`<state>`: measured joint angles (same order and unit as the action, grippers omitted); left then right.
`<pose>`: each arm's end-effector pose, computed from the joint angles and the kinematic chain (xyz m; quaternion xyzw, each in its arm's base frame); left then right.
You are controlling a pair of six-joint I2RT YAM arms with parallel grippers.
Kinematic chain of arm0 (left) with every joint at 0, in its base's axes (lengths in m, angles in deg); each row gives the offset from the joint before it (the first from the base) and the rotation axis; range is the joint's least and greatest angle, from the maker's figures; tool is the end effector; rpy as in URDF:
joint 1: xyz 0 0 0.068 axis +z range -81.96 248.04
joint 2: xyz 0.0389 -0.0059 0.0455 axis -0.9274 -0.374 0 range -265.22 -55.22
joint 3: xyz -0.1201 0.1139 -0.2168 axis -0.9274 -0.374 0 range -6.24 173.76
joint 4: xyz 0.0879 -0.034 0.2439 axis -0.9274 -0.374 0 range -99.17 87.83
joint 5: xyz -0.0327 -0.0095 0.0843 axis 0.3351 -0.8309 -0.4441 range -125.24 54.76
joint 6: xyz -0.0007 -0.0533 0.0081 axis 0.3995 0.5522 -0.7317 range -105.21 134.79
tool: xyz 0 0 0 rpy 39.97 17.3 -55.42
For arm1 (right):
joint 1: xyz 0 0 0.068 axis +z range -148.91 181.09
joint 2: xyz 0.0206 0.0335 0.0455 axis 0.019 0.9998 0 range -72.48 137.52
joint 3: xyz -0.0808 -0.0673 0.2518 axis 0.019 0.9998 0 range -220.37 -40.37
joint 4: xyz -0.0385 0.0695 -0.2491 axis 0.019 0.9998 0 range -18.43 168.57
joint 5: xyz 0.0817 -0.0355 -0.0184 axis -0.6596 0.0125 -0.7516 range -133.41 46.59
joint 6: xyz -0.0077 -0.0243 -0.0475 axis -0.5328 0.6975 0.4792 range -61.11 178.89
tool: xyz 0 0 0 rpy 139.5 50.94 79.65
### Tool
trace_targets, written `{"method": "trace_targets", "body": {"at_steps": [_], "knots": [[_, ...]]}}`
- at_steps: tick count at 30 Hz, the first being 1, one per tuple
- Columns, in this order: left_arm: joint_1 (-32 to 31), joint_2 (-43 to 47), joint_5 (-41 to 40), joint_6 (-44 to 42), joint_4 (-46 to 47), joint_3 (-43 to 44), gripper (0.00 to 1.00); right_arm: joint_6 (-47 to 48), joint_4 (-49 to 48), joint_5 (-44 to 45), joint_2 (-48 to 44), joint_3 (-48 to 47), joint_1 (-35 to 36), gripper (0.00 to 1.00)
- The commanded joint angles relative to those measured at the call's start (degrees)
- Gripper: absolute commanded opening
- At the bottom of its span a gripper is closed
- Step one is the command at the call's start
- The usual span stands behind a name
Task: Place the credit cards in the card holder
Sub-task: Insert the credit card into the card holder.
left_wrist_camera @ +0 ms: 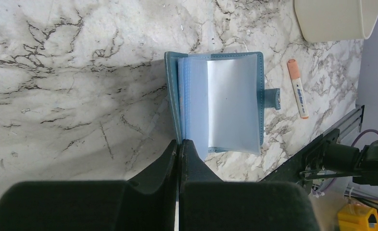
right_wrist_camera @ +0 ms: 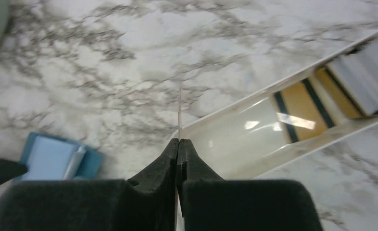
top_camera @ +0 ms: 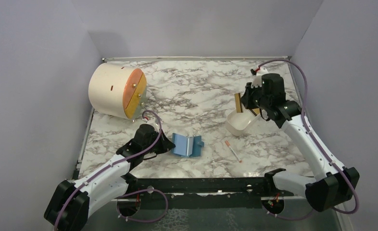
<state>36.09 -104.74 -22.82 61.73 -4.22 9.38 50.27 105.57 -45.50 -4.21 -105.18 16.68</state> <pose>0.1432 -0.0984 0.1635 -0.0667 0.8844 -0.3614 0.2876 0.2476 0.0704 0.3373 -0.0626 0.8944 0.1088 0.4293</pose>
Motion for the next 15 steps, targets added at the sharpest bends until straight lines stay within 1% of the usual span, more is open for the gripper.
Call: {"method": "trace_targets", "body": {"at_steps": [1, 6, 11, 15], "knots": [[0.0, 0.7, -0.2, 1.2, 1.3, -0.1, 0.0, -11.3, -5.2, -8.9, -4.6, 5.9, 4.2, 0.01], [0.0, 1.7, -0.4, 3.0, 1.6, -1.1, 0.0, -21.4, -11.5, -15.6, -7.6, 12.3, 7.9, 0.01], [0.0, 2.8, -1.0, 3.8, 1.4, -1.8, 0.0, -31.1, -15.9, -15.7, -6.4, 16.9, 12.5, 0.01], [0.0, 2.7, -2.3, 4.7, 0.2, -2.0, 0.0, -40.9, -21.5, -16.6, -5.7, 21.6, 15.2, 0.01]]}}
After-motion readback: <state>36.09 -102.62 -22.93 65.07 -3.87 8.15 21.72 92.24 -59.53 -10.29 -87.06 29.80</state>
